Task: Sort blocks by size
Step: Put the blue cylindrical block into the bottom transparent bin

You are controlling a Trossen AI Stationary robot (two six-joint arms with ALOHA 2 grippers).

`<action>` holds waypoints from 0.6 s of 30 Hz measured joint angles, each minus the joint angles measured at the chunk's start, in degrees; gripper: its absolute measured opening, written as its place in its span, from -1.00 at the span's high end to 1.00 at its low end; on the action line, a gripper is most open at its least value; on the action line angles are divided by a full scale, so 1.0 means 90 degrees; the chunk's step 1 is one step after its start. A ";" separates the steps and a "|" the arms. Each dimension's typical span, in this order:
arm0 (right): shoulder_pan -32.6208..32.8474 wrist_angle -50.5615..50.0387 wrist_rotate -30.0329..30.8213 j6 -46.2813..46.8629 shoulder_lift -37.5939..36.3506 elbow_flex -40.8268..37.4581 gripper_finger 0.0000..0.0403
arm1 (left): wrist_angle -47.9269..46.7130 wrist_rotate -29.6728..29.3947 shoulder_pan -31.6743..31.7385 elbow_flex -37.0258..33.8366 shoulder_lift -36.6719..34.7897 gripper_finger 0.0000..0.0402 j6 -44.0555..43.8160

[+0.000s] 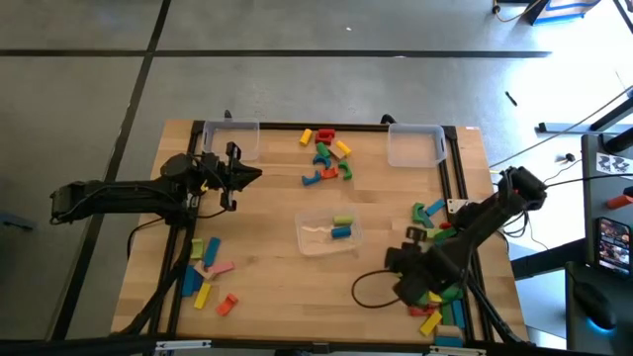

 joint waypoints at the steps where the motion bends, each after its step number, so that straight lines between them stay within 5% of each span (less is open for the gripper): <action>1: -0.0102 0.0131 0.0096 -0.0215 0.0000 0.0032 0.37 | 0.0000 0.0000 0.0000 0.0000 -0.0001 0.88 0.0000; 18: -0.1656 0.3051 0.0269 -0.3700 -0.0002 0.0051 0.37 | 0.0001 0.0000 0.0000 0.0000 -0.0001 0.88 0.0000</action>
